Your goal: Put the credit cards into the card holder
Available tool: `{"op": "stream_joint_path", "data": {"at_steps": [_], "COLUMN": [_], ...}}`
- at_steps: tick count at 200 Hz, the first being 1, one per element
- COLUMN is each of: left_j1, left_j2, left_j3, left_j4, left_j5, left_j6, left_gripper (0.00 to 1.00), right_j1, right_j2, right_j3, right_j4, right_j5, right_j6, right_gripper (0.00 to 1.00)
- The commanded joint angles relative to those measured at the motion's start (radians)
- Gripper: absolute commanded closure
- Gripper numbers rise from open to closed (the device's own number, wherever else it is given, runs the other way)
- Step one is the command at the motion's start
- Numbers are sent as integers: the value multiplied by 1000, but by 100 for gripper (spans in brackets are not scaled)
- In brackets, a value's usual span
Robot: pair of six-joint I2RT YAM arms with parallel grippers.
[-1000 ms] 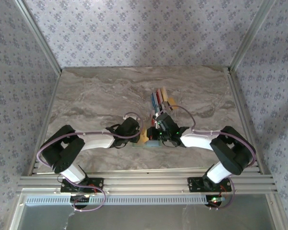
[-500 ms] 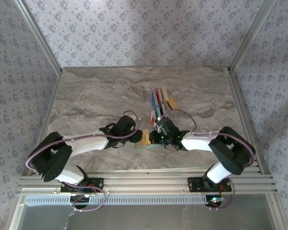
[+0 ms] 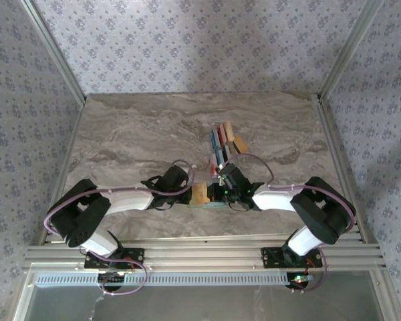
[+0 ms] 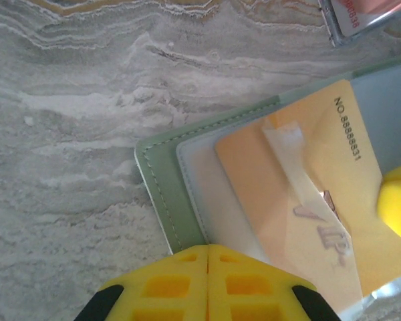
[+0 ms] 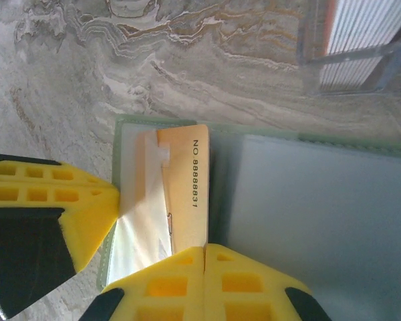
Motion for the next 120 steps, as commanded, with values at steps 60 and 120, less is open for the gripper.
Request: {"op": "stream_joint_path", "data": {"at_steps": [60, 120], "left_j1": [-11, -45], "left_j2": [40, 54], "left_j3": [-43, -40], "left_j4": [64, 80], "left_j5": [5, -6], "left_j6": [-43, -65], "left_gripper": [94, 94], "right_j1": [27, 68], "right_j2": [-10, 2], "right_j3": [-17, -40], "right_j4": [-8, 90], "right_j5": [-38, 28], "right_j6": [79, 156], "right_gripper": [100, 100]}}
